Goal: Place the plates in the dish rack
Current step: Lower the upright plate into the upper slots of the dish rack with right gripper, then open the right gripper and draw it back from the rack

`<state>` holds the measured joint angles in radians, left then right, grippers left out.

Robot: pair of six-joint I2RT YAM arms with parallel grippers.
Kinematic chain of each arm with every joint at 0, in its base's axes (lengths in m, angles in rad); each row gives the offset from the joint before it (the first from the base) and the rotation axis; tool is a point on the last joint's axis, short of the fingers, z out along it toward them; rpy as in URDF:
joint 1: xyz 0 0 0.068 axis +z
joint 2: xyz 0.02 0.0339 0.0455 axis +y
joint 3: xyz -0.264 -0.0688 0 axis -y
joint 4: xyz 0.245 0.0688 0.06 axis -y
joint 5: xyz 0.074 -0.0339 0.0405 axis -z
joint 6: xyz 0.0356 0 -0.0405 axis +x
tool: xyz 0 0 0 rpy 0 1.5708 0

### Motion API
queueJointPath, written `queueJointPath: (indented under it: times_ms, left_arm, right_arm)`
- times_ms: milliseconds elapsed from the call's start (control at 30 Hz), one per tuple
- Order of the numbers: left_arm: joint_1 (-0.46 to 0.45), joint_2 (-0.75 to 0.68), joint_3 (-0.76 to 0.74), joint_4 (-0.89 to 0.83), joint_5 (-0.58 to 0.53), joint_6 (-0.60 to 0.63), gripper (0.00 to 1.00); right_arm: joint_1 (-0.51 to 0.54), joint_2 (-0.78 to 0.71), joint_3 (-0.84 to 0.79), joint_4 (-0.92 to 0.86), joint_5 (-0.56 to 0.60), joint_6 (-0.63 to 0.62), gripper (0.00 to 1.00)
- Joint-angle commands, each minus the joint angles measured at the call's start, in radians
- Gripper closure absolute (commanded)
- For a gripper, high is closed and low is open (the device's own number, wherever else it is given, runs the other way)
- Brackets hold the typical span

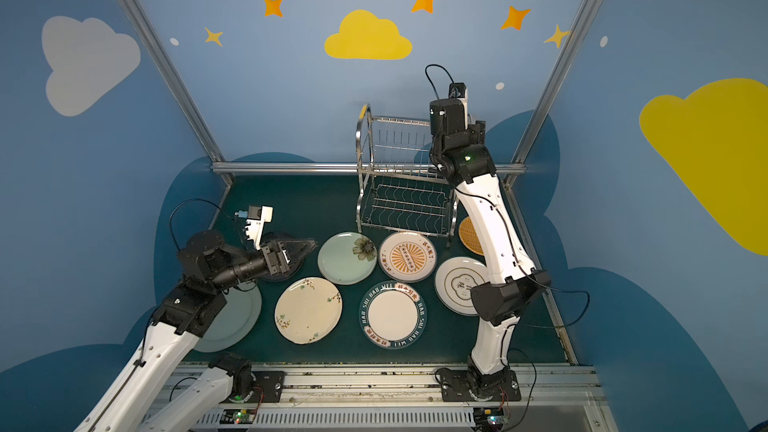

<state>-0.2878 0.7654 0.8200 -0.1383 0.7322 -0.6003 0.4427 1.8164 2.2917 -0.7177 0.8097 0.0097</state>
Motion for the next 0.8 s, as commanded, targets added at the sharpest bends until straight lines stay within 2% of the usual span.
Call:
queueJointPath:
  times_ms: [0, 133, 367, 467, 567, 600, 667, 767]
  left_arm:
    - [0.006, 0.004, -0.001, 0.004, 0.004, 0.001, 0.0]
    - [0.008, 0.01, 0.005, -0.019, -0.011, 0.009, 0.0]
    - [0.006, 0.029, 0.02, -0.089, -0.093, 0.01, 0.0]
    - [0.007, 0.025, 0.023, -0.237, -0.23, -0.031, 0.0]
    - [0.018, -0.023, -0.017, -0.449, -0.464, -0.083, 0.0]
    - [0.032, -0.047, -0.035, -0.488, -0.509, -0.102, 0.0]
    - [0.092, -0.095, -0.084, -0.515, -0.508, -0.151, 0.0]
    - [0.192, -0.104, -0.129, -0.52, -0.455, -0.221, 0.0]
  right_arm:
    - [0.039, -0.097, -0.044, 0.061, -0.016, -0.027, 0.15]
    - [0.078, -0.199, -0.146, 0.079, -0.079, -0.009, 0.1]
    - [0.16, -0.445, -0.462, 0.121, -0.288, 0.076, 0.1]
    - [0.191, -0.544, -0.63, 0.136, -0.409, 0.125, 0.1]
    - [0.228, -0.661, -0.876, 0.21, -0.571, 0.188, 0.1]
    - [0.241, -0.695, -0.955, 0.25, -0.619, 0.203, 0.1]
    - [0.271, -0.746, -1.108, 0.337, -0.716, 0.199, 0.1]
    - [0.299, -0.762, -1.244, 0.417, -0.781, 0.182, 0.1]
